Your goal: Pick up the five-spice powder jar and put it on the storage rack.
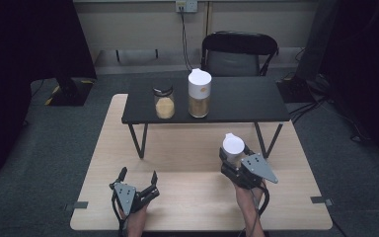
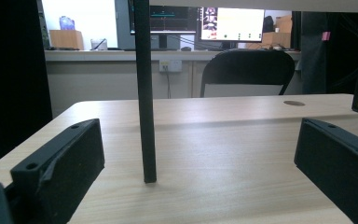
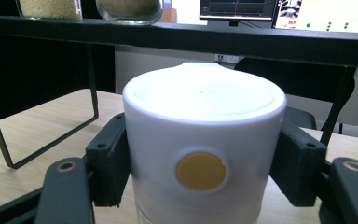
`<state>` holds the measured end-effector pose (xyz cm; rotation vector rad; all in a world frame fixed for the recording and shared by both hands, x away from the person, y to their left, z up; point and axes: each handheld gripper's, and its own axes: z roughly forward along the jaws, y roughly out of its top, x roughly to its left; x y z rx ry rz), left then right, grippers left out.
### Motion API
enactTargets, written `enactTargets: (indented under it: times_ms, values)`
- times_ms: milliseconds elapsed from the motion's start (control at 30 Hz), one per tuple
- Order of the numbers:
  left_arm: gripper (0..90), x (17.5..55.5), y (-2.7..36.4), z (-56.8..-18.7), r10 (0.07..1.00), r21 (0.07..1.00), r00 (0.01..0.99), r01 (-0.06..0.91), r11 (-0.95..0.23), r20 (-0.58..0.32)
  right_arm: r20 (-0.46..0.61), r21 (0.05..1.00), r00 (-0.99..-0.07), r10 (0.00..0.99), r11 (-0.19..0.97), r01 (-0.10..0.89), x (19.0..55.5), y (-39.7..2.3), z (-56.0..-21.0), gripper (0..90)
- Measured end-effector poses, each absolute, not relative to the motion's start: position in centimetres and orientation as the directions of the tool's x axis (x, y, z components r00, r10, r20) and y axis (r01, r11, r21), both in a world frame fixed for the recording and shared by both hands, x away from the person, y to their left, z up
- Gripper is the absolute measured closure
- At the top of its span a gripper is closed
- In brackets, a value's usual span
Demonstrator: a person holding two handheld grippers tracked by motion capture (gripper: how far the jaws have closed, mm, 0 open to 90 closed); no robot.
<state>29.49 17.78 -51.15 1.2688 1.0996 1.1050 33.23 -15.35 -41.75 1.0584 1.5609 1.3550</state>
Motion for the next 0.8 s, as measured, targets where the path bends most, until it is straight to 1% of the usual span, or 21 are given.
enactTargets:
  times_ms: [400, 800]
  values:
    - [1.0, 29.5, 17.8, -51.2, 0.990, 1.000, 0.143, -0.005, 0.001, 0.000, -0.064, 0.992, -0.340, 0.938, 0.096, 0.081, 33.3, -15.4, -40.4, 30.4]
    - [1.1, 29.5, 17.8, -51.2, 0.990, 1.000, 0.142, -0.005, 0.001, 0.000, -0.061, 0.993, -0.334, 0.941, 0.091, 0.077, 33.4, -15.8, -39.3, 30.4]
